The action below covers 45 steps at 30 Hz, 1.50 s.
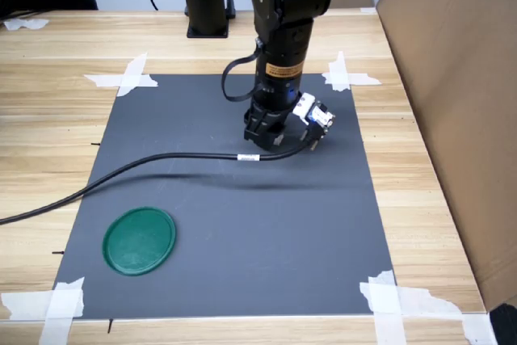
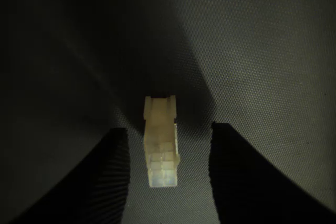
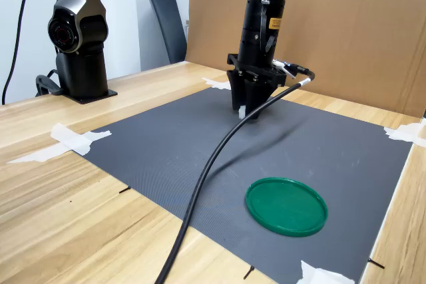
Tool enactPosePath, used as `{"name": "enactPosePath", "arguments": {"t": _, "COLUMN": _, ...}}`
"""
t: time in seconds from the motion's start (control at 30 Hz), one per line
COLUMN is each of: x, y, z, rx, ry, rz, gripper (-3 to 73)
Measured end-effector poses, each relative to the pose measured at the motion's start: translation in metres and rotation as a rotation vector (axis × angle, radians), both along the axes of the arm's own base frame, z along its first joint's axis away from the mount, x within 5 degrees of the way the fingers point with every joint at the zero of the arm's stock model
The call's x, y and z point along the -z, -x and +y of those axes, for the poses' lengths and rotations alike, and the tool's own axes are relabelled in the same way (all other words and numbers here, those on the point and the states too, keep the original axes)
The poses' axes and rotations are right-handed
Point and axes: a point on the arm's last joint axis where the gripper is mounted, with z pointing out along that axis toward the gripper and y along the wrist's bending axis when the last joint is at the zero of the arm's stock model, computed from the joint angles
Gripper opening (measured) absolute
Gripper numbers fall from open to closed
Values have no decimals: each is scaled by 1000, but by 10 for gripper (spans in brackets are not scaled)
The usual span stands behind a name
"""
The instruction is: Grasp a white terminal and put it in the green lid.
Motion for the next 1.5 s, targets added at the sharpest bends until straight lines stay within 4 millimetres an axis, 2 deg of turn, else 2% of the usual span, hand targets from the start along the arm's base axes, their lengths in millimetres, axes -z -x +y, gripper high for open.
{"name": "enactPosePath", "arguments": {"t": 0.07, "x": 1, "y": 0, "z": 0, "rx": 3, "ry": 0, "rz": 2, "gripper": 390}}
{"name": "enactPosePath", "arguments": {"t": 0.1, "x": 2, "y": 0, "z": 0, "rx": 5, "ry": -2, "rz": 7, "gripper": 319}}
{"name": "enactPosePath", "arguments": {"t": 0.17, "x": 3, "y": 0, "z": 1, "rx": 7, "ry": -3, "rz": 11, "gripper": 283}}
{"name": "enactPosePath", "arguments": {"t": 0.23, "x": 4, "y": 0, "z": 2, "rx": 13, "ry": -11, "rz": 18, "gripper": 128}}
{"name": "enactPosePath", "arguments": {"t": 0.27, "x": 4, "y": 0, "z": 2, "rx": 14, "ry": -15, "rz": 20, "gripper": 102}}
{"name": "enactPosePath", "arguments": {"t": 0.5, "x": 3, "y": 2, "z": 5, "rx": 18, "ry": -48, "rz": 37, "gripper": 82}}
{"name": "enactPosePath", "arguments": {"t": 0.63, "x": -21, "y": 3, "z": -5, "rx": 55, "ry": -88, "rz": -12, "gripper": 82}}
{"name": "enactPosePath", "arguments": {"t": 0.67, "x": -32, "y": 2, "z": -13, "rx": 85, "ry": -107, "rz": -34, "gripper": 82}}
{"name": "enactPosePath", "arguments": {"t": 0.7, "x": -53, "y": -5, "z": -35, "rx": 151, "ry": -143, "rz": -77, "gripper": 82}}
{"name": "enactPosePath", "arguments": {"t": 0.83, "x": -71, "y": -13, "z": -61, "rx": 214, "ry": -155, "rz": -96, "gripper": 82}}
{"name": "enactPosePath", "arguments": {"t": 0.87, "x": -74, "y": -16, "z": -71, "rx": 238, "ry": -154, "rz": -94, "gripper": 82}}
{"name": "enactPosePath", "arguments": {"t": 0.9, "x": -84, "y": -23, "z": -94, "rx": 288, "ry": -154, "rz": -113, "gripper": 82}}
{"name": "enactPosePath", "arguments": {"t": 1.03, "x": -93, "y": -32, "z": -125, "rx": 344, "ry": -151, "rz": -154, "gripper": 82}}
{"name": "enactPosePath", "arguments": {"t": 1.1, "x": -94, "y": -34, "z": -135, "rx": 360, "ry": -147, "rz": -160, "gripper": 82}}
{"name": "enactPosePath", "arguments": {"t": 1.17, "x": -92, "y": -47, "z": -161, "rx": 410, "ry": -136, "rz": -158, "gripper": 82}}
{"name": "enactPosePath", "arguments": {"t": 1.2, "x": -85, "y": -61, "z": -176, "rx": 443, "ry": -123, "rz": -132, "gripper": 82}}
{"name": "enactPosePath", "arguments": {"t": 1.27, "x": -81, "y": -71, "z": -180, "rx": 461, "ry": -120, "rz": -125, "gripper": 82}}
{"name": "enactPosePath", "arguments": {"t": 1.33, "x": -74, "y": -91, "z": -183, "rx": 517, "ry": -124, "rz": -131, "gripper": 82}}
{"name": "enactPosePath", "arguments": {"t": 1.43, "x": -68, "y": -101, "z": -186, "rx": 554, "ry": -119, "rz": -131, "gripper": 82}}
{"name": "enactPosePath", "arguments": {"t": 1.5, "x": -57, "y": -120, "z": -190, "rx": 591, "ry": -93, "rz": -139, "gripper": 82}}
